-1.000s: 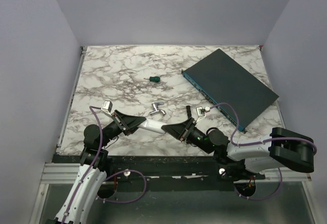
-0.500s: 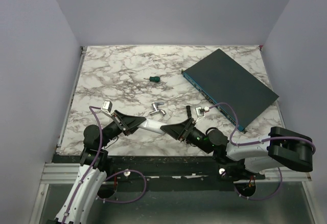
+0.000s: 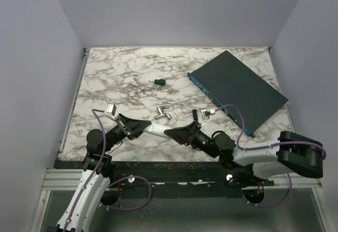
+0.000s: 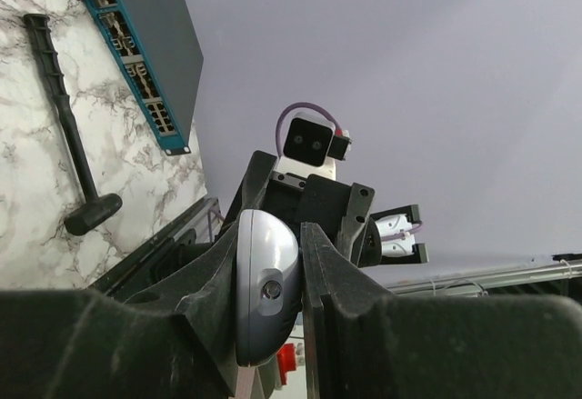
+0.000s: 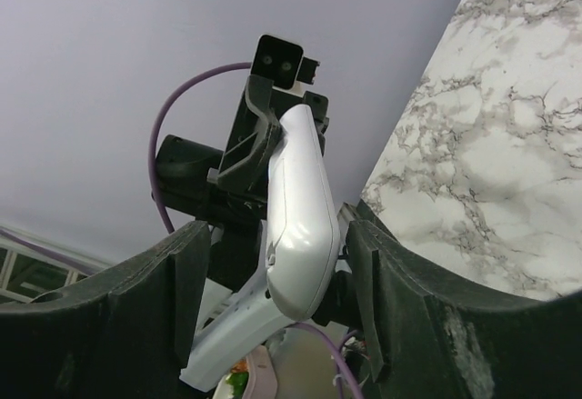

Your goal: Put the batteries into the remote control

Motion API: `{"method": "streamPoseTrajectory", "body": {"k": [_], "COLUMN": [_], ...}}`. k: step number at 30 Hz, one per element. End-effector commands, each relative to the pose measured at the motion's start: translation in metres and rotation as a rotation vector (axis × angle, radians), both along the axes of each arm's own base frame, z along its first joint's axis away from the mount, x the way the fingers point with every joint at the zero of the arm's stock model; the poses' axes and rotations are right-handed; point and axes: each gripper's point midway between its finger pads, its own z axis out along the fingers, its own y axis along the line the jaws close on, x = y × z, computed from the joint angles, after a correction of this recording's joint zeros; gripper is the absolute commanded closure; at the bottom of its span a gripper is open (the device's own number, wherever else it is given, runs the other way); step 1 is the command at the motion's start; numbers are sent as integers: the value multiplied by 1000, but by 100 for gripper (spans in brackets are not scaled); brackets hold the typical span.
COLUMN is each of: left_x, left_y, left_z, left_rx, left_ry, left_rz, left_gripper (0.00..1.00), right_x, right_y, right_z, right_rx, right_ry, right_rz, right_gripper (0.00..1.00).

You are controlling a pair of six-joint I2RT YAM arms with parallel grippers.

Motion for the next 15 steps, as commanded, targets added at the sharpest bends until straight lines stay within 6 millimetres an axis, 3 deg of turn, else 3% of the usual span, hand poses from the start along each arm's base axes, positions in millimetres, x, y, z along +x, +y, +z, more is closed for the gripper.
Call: {"method": "streamPoseTrajectory", "body": {"k": [1, 10, 13, 15], "left_x": [-4, -5, -5, -5], "left_y": [-1, 0, 0, -1], "left_z": [15, 15, 14, 13], "left_rx": [-12, -16, -16, -16], "left_ry": [-71, -75, -75, -75], "left_rz": [-14, -11, -12, -14], "left_gripper": [100, 100, 100, 100], "right_x": [-4, -7, -6, -5], "right_y": [14, 22, 19, 17], "right_z": [7, 12, 11, 11], "right_rx": [22, 73, 79, 80], "right_ry": [-1, -2, 0, 4], "right_rz": [45, 79, 70, 58], "right_gripper": [35, 46, 44, 35]}}
